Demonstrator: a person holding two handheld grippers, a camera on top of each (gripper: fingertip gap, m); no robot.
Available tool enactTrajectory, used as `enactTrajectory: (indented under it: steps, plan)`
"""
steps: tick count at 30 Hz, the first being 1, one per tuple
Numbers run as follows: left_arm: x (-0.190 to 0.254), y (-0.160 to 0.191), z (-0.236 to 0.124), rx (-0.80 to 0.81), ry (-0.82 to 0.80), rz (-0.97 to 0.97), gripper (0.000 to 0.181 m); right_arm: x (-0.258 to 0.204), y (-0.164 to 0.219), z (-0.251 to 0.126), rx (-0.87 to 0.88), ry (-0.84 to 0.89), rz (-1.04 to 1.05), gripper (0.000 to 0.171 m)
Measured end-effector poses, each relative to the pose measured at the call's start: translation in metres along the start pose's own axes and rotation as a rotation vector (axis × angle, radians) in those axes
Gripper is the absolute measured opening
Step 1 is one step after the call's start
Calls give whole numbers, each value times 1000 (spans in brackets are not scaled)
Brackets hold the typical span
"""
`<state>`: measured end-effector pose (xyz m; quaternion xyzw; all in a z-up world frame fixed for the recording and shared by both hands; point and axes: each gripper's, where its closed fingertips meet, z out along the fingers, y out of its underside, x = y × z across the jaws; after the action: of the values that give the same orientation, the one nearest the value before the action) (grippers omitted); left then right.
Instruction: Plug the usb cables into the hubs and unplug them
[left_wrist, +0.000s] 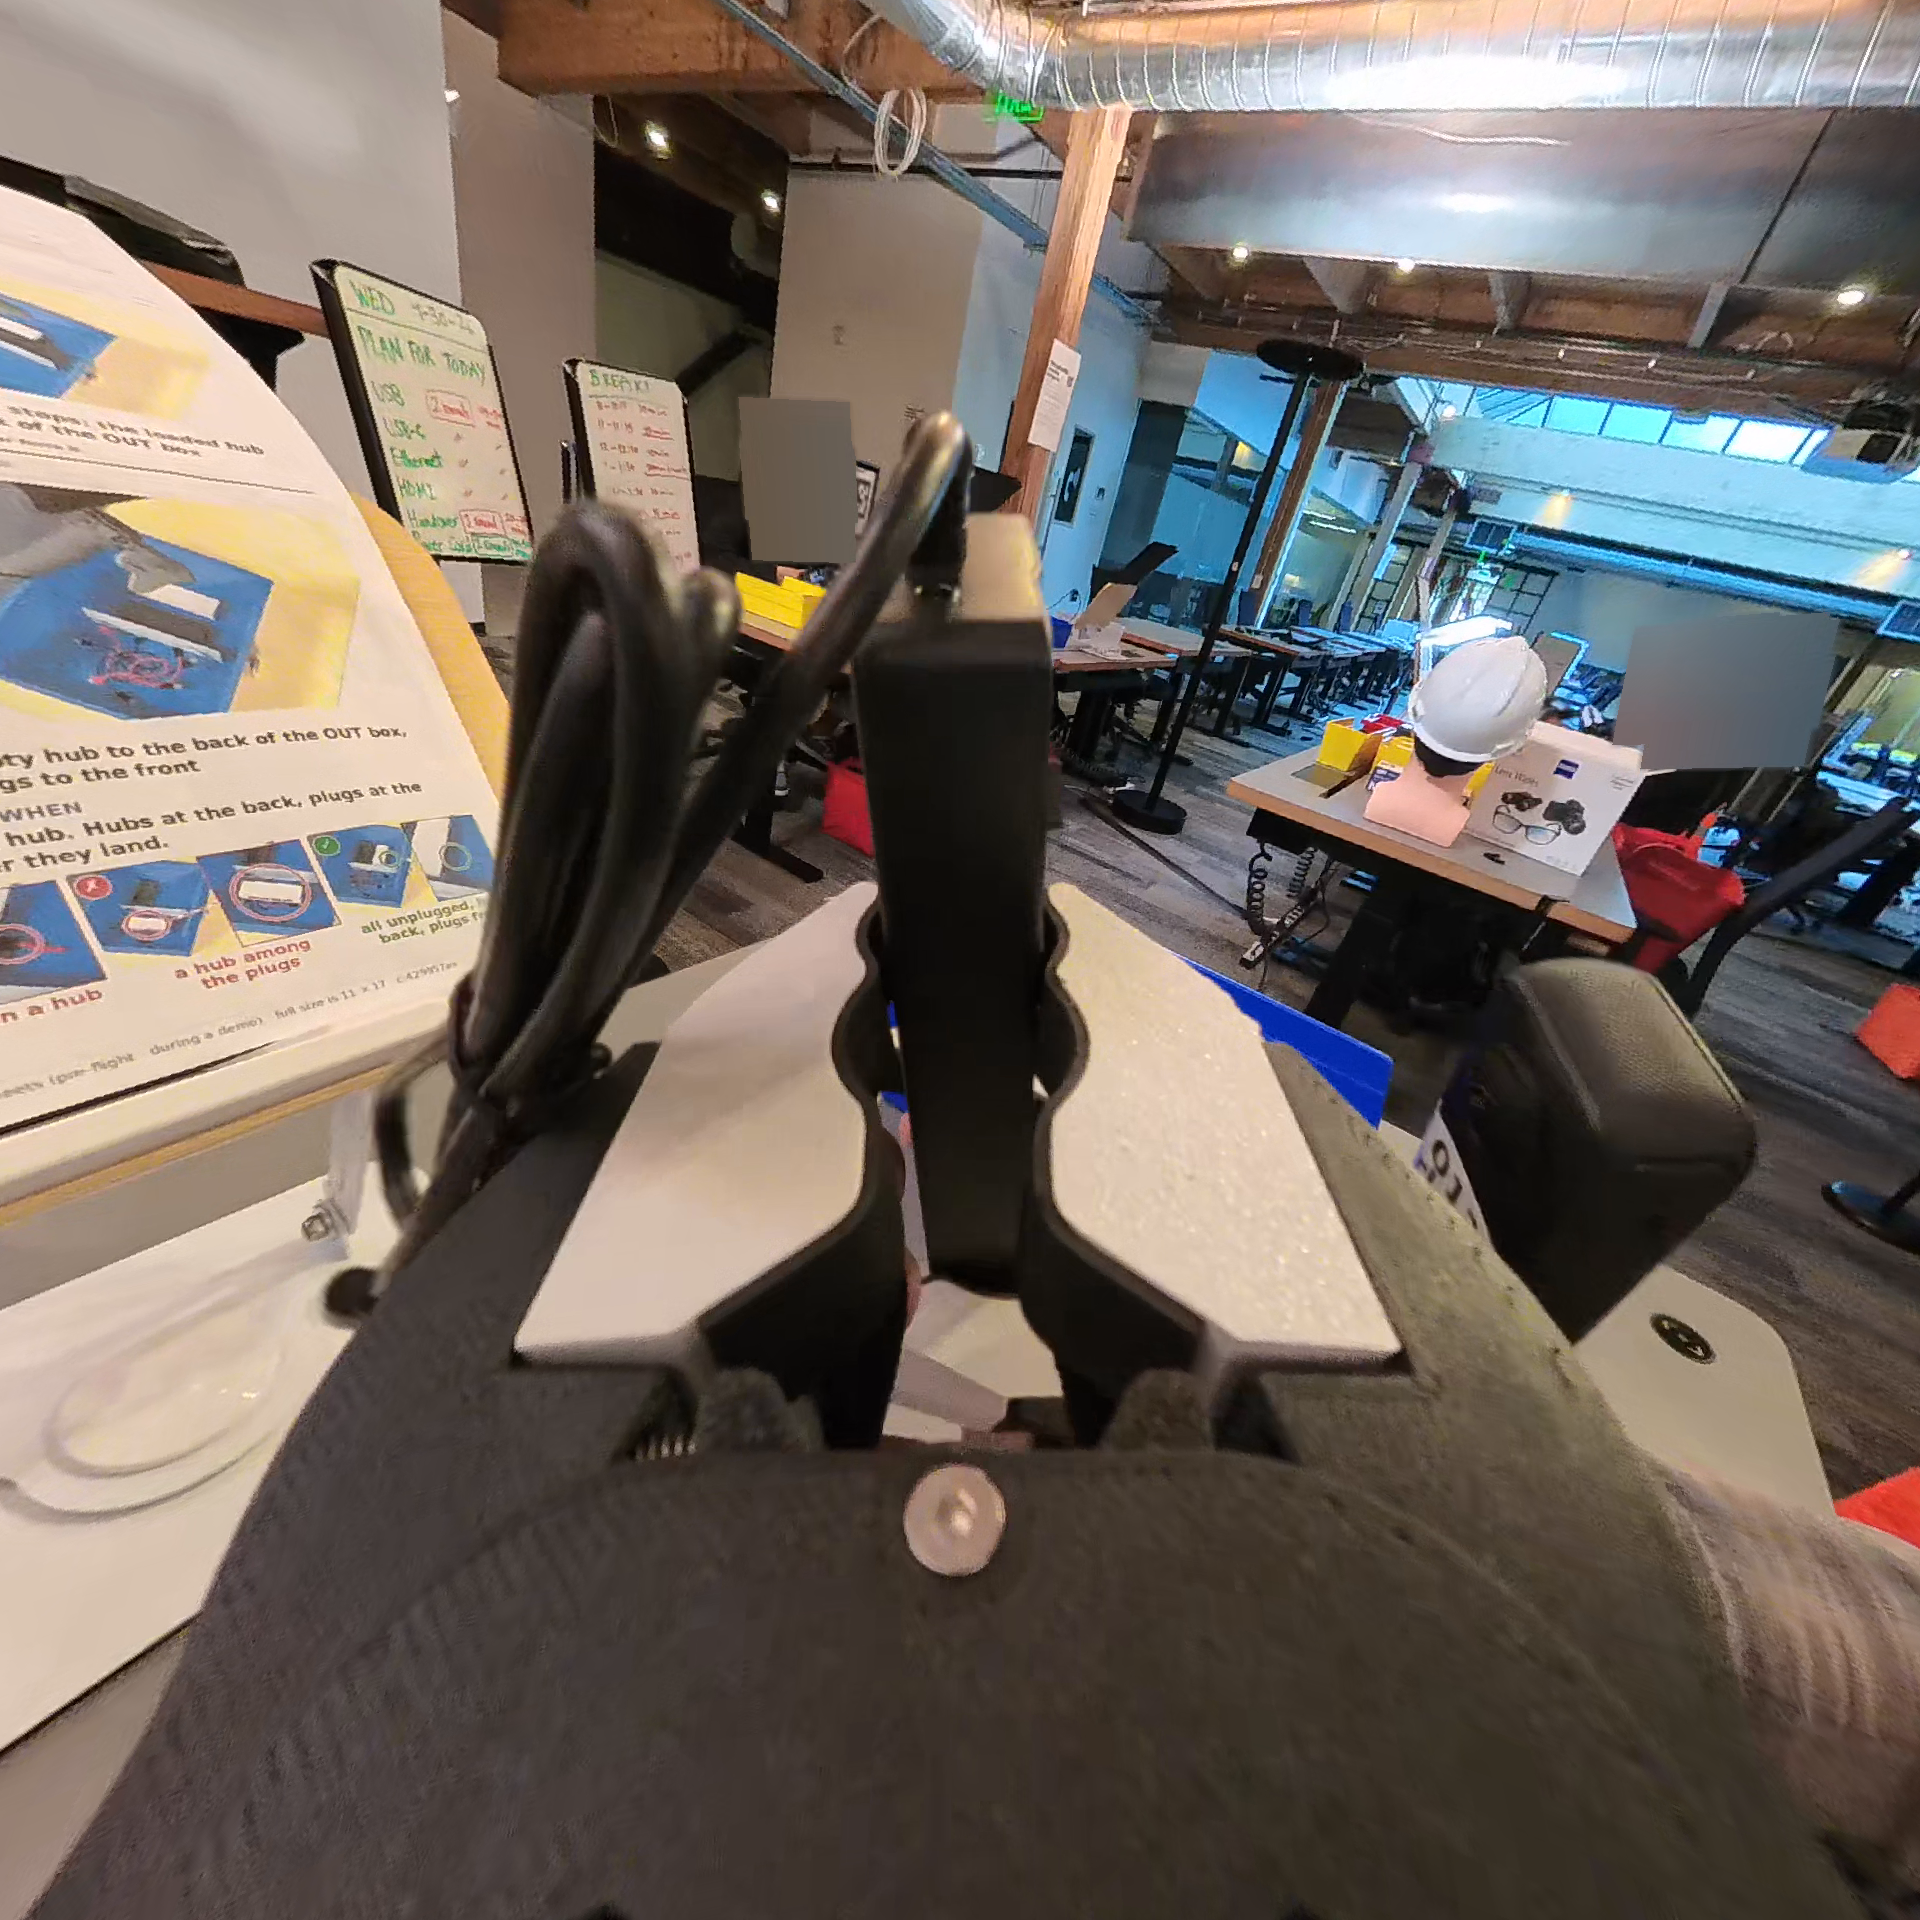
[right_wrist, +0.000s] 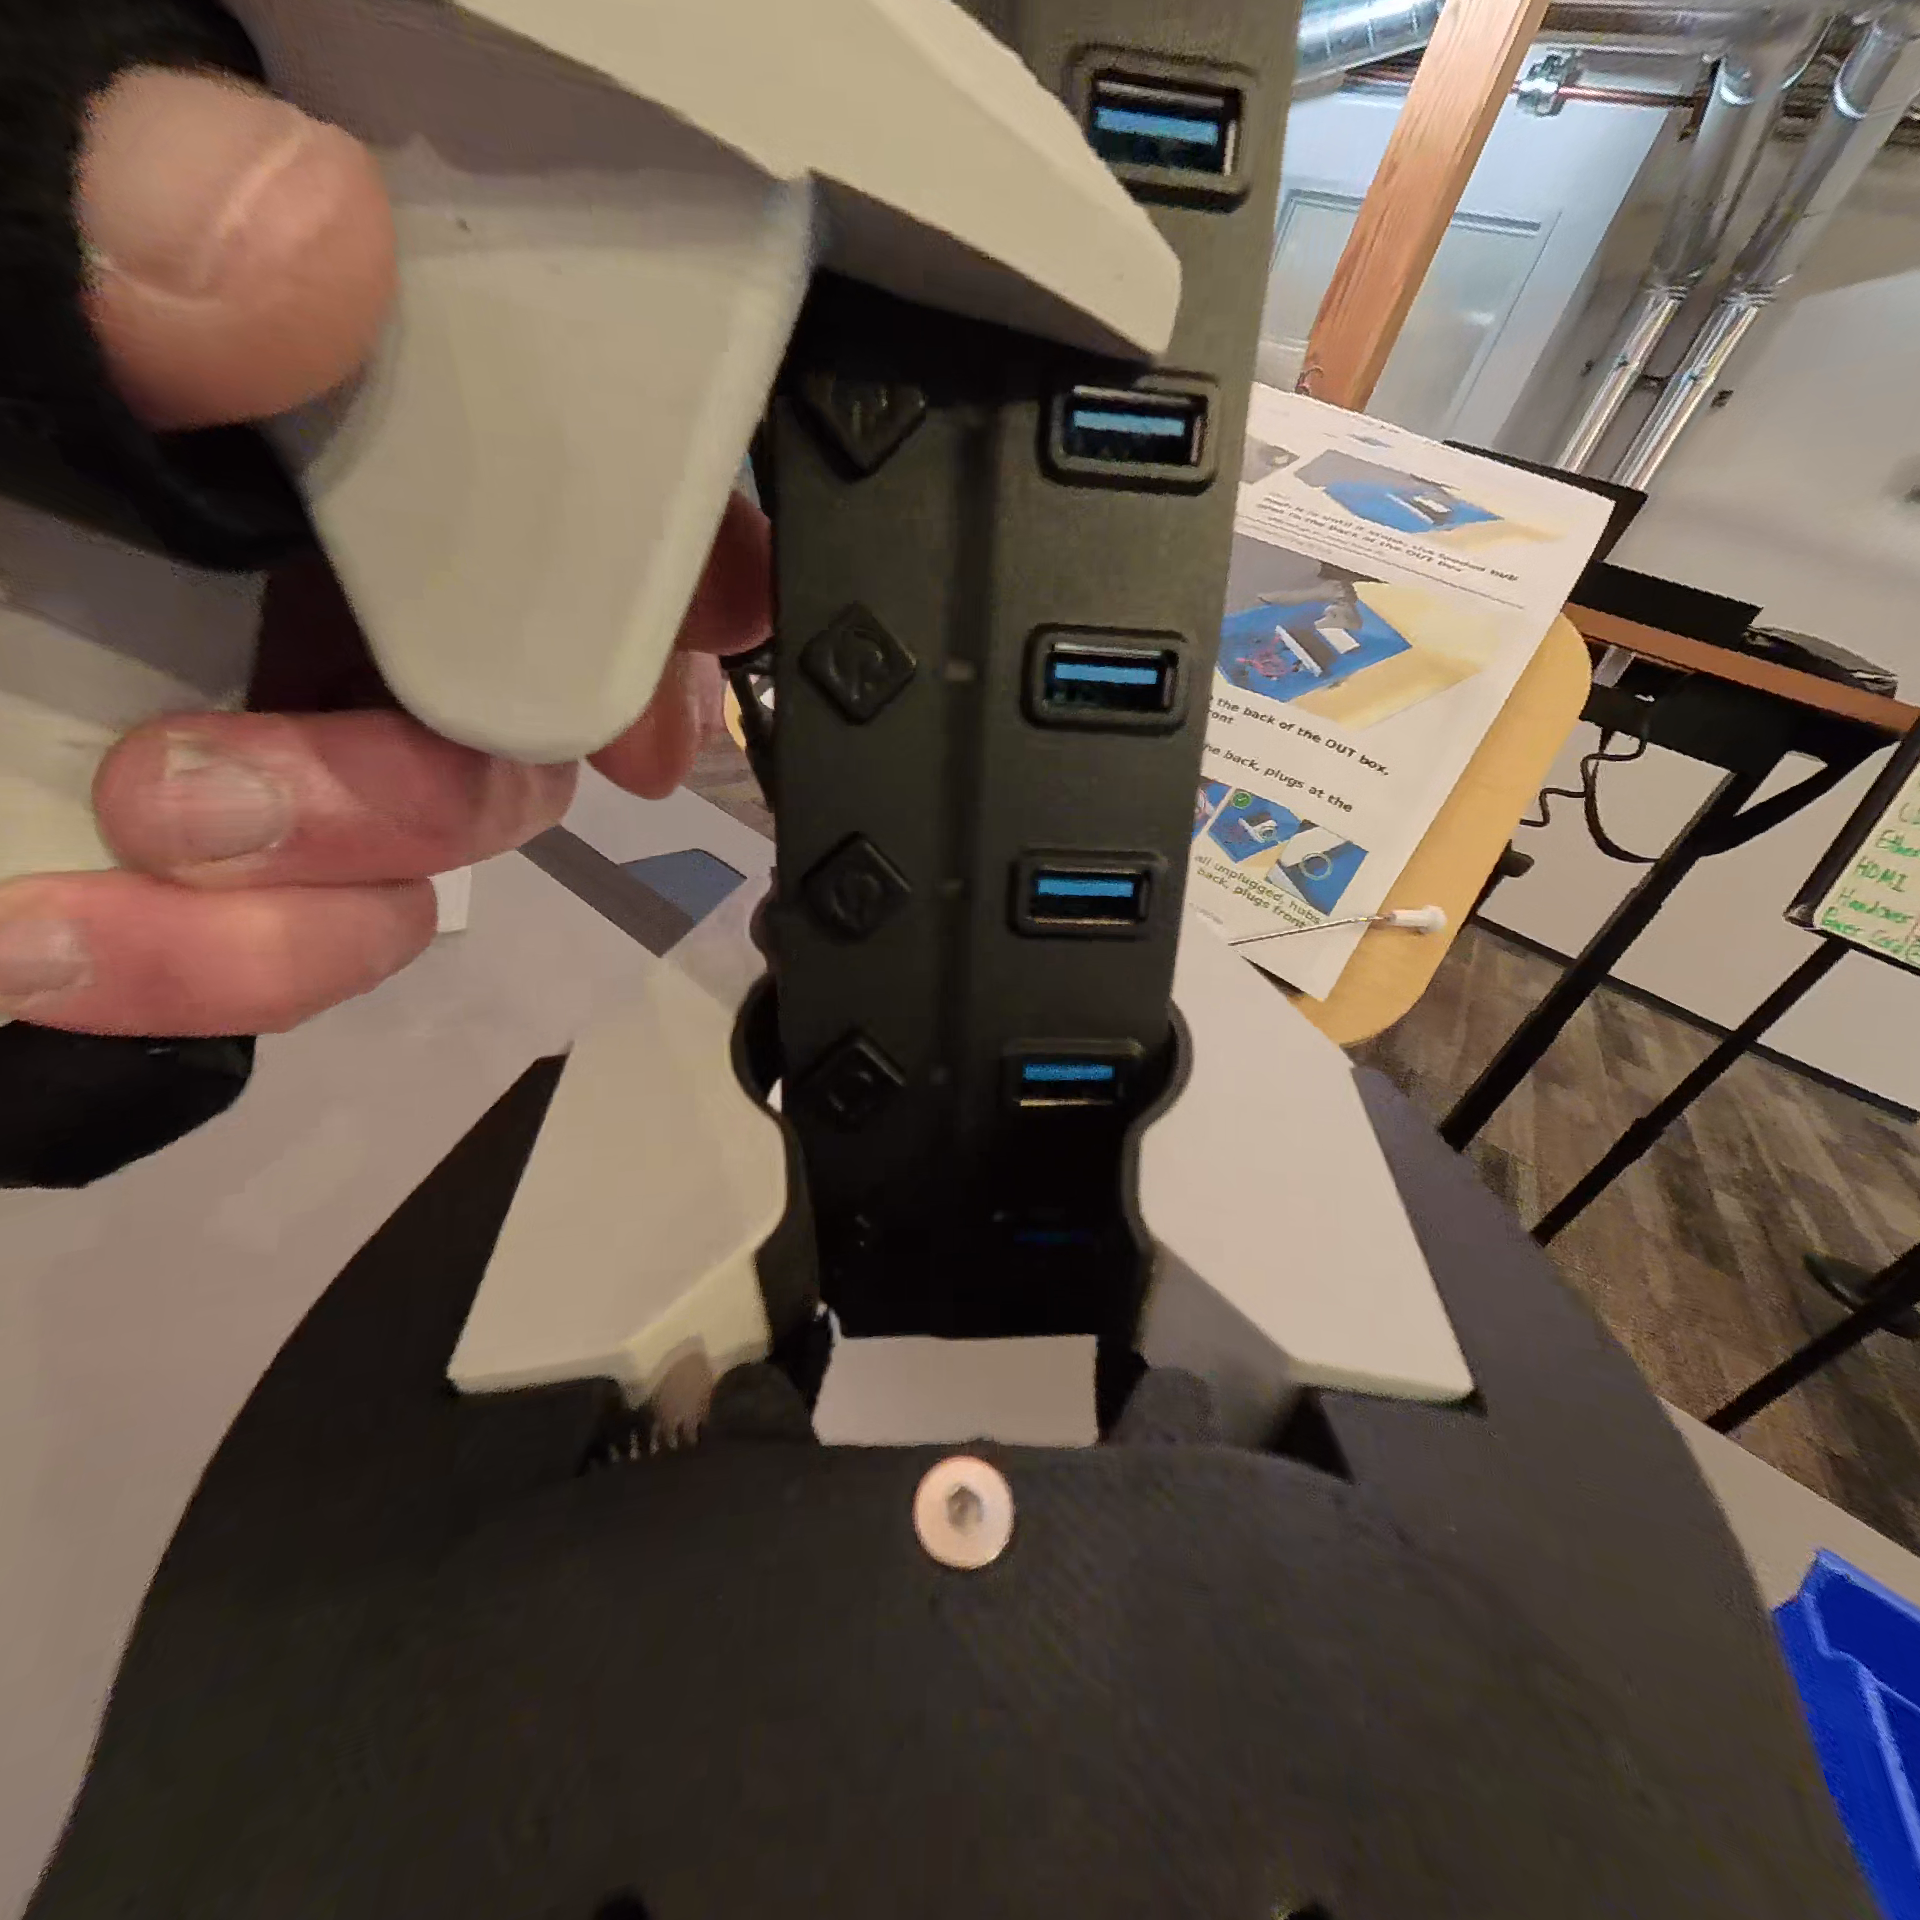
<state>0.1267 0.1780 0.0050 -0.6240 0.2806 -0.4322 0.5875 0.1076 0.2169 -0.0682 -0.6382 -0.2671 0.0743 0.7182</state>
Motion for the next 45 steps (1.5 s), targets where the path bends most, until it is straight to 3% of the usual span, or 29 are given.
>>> enactTrajectory:
  steps: [14, 17, 20, 31, 39, 45]
  plan:
    - [-7, 5, 3, 8, 64, -33, 24, 2, 7, 2, -3, -63, -21, 62]
    - [-7, 7, 2, 8, 89, -66, 24, 1, 8, 3, -7, -84, 4, 78]
    - [-6, 8, 3, 4, 88, -68, 23, -2, 9, 2, -12, -91, -38, 64]
    - [-12, 11, 8, 5, 55, -90, 24, 6, 17, 4, -69, -44, -59, 63]
    - [-26, 19, -5, -58, -28, 102, 42, 36, 36, 5, -111, 74, -29, 63]
    - [-28, 32, -31, -117, -61, 260, 39, 55, 46, 5, -139, 154, -46, 63]
